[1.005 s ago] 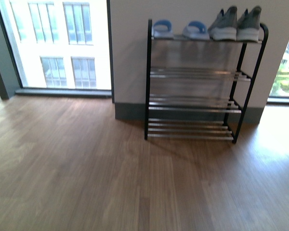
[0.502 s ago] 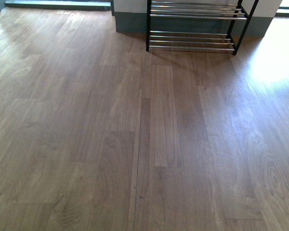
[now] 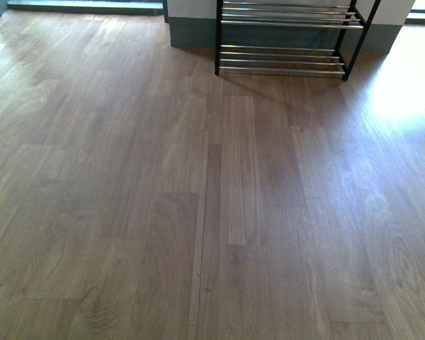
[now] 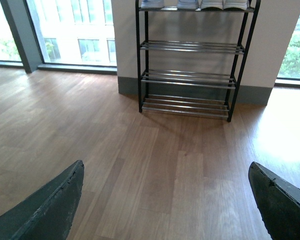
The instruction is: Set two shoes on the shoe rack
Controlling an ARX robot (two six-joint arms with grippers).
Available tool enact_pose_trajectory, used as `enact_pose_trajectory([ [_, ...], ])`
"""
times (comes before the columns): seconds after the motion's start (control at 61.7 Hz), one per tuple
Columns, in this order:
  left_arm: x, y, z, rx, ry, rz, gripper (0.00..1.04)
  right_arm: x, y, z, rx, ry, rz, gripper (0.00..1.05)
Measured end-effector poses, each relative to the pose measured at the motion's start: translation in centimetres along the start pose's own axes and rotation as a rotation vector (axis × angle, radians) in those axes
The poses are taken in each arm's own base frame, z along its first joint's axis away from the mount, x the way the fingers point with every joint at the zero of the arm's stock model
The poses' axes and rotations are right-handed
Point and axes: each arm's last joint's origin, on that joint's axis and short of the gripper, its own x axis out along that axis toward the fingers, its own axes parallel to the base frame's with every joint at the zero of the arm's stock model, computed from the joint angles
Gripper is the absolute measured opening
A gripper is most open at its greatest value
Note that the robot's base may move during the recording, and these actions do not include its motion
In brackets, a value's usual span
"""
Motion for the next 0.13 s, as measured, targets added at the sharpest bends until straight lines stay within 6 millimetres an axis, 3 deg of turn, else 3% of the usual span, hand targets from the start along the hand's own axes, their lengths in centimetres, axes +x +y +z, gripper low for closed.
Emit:
enact_pose_trajectory([
  [0.13,0.0,0.0,0.0,0.0,0.0,0.0,0.95,0.0,0.0,0.0,0.0,0.0,0.0,0.95],
])
